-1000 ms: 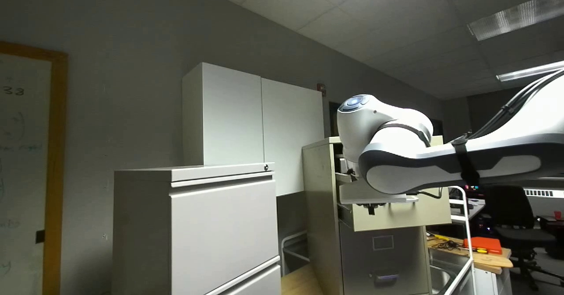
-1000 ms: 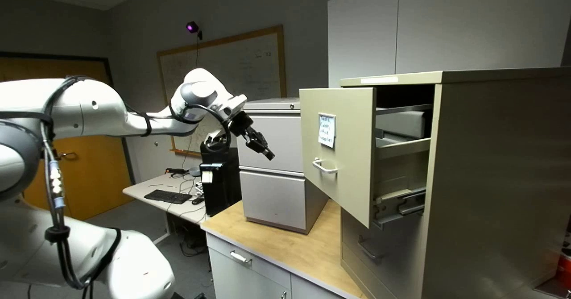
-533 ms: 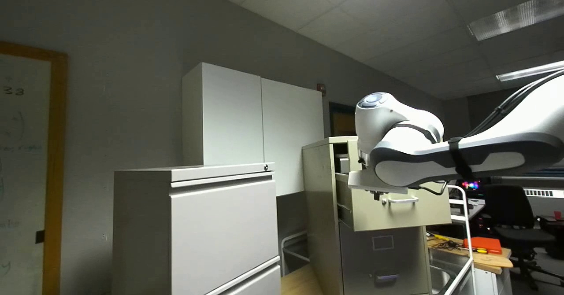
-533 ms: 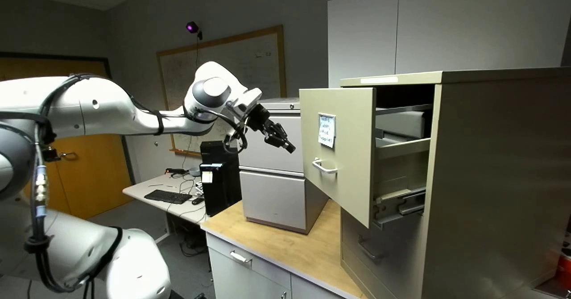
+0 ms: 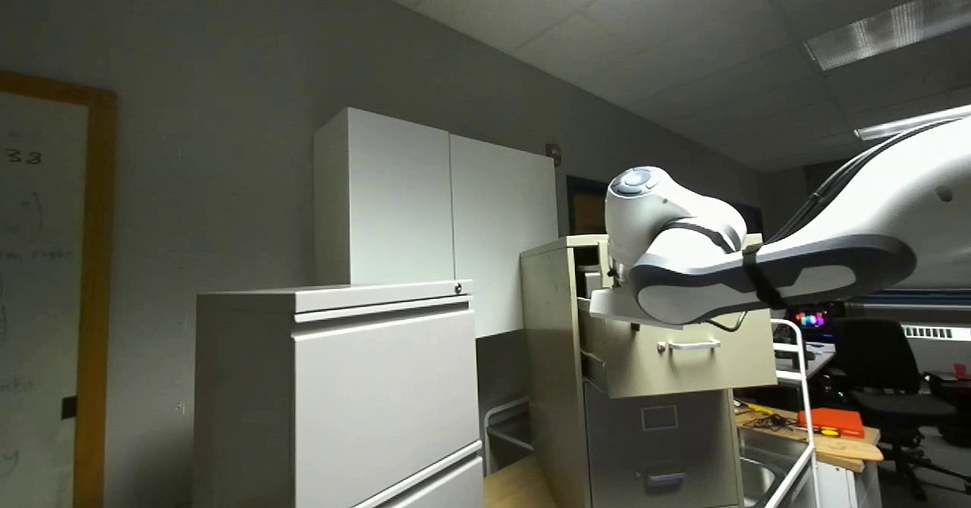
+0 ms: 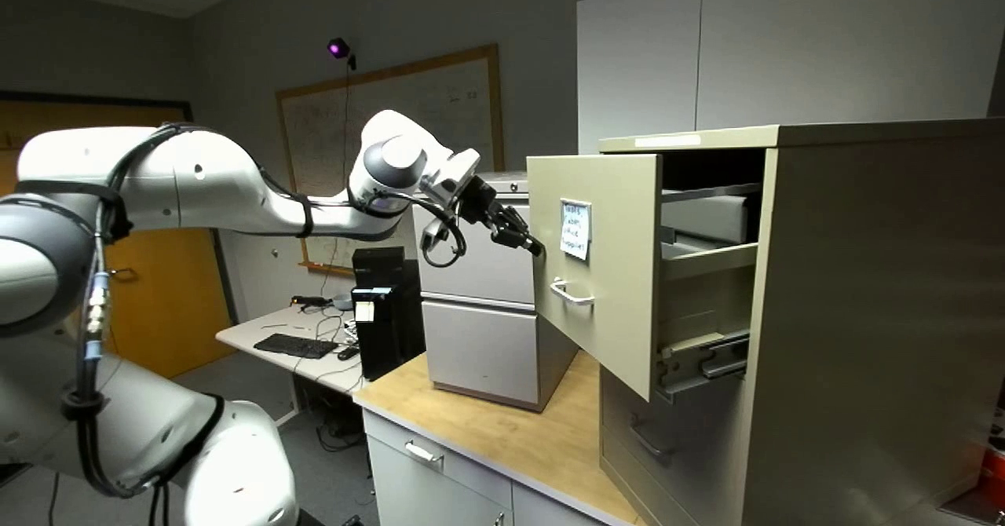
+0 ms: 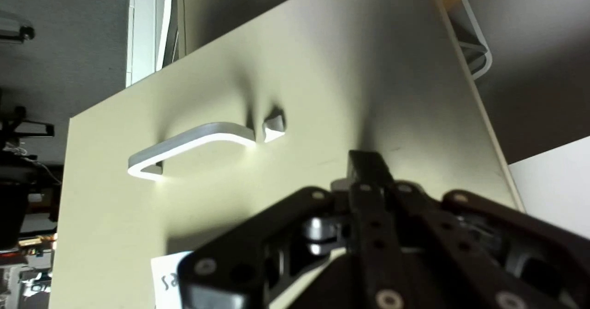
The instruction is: Close the top drawer of the file cabinet
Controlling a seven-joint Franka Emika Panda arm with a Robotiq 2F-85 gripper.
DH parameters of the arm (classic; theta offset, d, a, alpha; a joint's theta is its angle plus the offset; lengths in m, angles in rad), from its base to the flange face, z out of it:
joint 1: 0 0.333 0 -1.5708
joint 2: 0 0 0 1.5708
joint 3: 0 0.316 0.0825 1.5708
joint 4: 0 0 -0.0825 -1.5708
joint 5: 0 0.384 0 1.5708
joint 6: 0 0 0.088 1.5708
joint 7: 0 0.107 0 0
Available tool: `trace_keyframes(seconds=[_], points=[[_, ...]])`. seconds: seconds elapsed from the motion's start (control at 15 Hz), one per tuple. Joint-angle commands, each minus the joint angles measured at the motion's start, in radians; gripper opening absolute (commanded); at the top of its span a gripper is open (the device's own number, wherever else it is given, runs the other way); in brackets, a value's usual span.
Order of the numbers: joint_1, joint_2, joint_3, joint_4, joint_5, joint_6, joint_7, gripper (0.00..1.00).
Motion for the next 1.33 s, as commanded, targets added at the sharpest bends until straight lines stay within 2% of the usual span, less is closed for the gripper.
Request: trace_keyframes(seconds=[0.0, 0.4, 1.27], points=[[-0.014, 0.086, 0.013, 0.069, -0.06, 0.017, 0.057, 0.0], [0.017, 0.175, 0.023, 0.129, -0.14, -0.009, 0.072, 0.0], [0.089, 0.414, -0.081, 0.334, -0.215, 0.001, 0.05, 0.0]])
